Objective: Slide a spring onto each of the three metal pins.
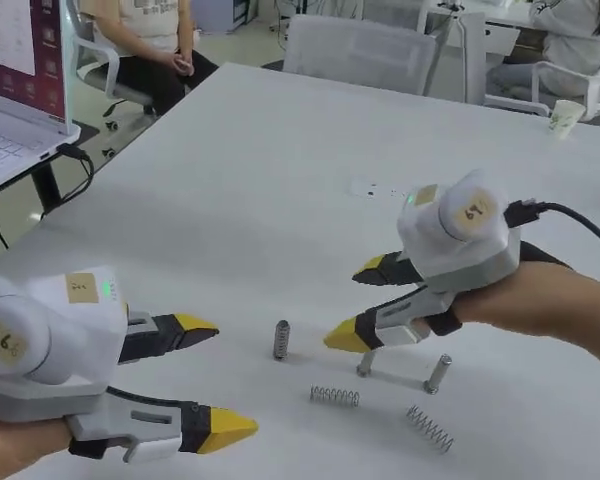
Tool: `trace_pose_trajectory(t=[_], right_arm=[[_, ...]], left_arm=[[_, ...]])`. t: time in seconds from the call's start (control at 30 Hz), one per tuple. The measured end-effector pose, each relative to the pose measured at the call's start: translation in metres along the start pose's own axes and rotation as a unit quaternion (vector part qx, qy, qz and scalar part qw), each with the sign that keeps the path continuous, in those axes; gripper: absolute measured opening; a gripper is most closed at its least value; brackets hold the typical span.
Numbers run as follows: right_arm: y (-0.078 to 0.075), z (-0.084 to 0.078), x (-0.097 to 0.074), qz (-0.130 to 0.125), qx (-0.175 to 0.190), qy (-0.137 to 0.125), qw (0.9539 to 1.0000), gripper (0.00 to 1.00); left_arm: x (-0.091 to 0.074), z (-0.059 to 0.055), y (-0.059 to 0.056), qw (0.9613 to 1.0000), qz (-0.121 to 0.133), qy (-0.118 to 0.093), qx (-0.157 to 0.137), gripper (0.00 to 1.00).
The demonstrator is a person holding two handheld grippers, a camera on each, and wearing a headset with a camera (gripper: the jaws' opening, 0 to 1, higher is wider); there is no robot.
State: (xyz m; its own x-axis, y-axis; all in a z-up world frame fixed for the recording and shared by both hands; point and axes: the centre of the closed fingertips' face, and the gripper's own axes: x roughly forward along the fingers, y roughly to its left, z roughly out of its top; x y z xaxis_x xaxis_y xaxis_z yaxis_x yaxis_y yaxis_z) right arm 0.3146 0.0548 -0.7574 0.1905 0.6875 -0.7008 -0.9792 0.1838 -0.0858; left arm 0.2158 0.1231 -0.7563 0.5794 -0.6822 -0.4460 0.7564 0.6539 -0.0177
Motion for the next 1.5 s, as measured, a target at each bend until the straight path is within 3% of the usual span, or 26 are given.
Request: trace_pose_trajectory(t=[0.3, 0.57, 0.93, 1.2, 1.33, 1.5], right_arm=[[-0.016, -0.010, -0.032, -0.041, 0.029, -0.036, 0.9981, 0.56], [-0.020, -0.022, -0.058, -0.070, 0.057, -0.064, 0.9939, 0.58], [-0.009, -0.054, -0.086, -0.105, 0.080, -0.089, 0.9873, 0.64], [0.007, -0.078, -0.099, -0.120, 0.096, -0.113, 0.9817, 0.68], [0.015, -0.082, -0.107, -0.125, 0.099, -0.135, 0.9780, 0.71], [0.023, -0.092, -0.112, -0.135, 0.107, -0.141, 0.9749, 0.74]], left_arm=[[0.011, 0.003, -0.002, 0.9998, -0.015, 0.006, 0.009, 0.56], [0.020, 0.006, -0.004, 0.9993, -0.029, 0.013, 0.020, 0.56], [0.031, 0.008, -0.009, 0.9980, -0.048, 0.023, 0.033, 0.55], [0.037, 0.005, -0.016, 0.9971, -0.062, 0.029, 0.035, 0.55], [0.040, 0.004, -0.018, 0.9968, -0.065, 0.031, 0.036, 0.55], [0.046, -0.003, -0.022, 0.9960, -0.072, 0.039, 0.037, 0.54]])
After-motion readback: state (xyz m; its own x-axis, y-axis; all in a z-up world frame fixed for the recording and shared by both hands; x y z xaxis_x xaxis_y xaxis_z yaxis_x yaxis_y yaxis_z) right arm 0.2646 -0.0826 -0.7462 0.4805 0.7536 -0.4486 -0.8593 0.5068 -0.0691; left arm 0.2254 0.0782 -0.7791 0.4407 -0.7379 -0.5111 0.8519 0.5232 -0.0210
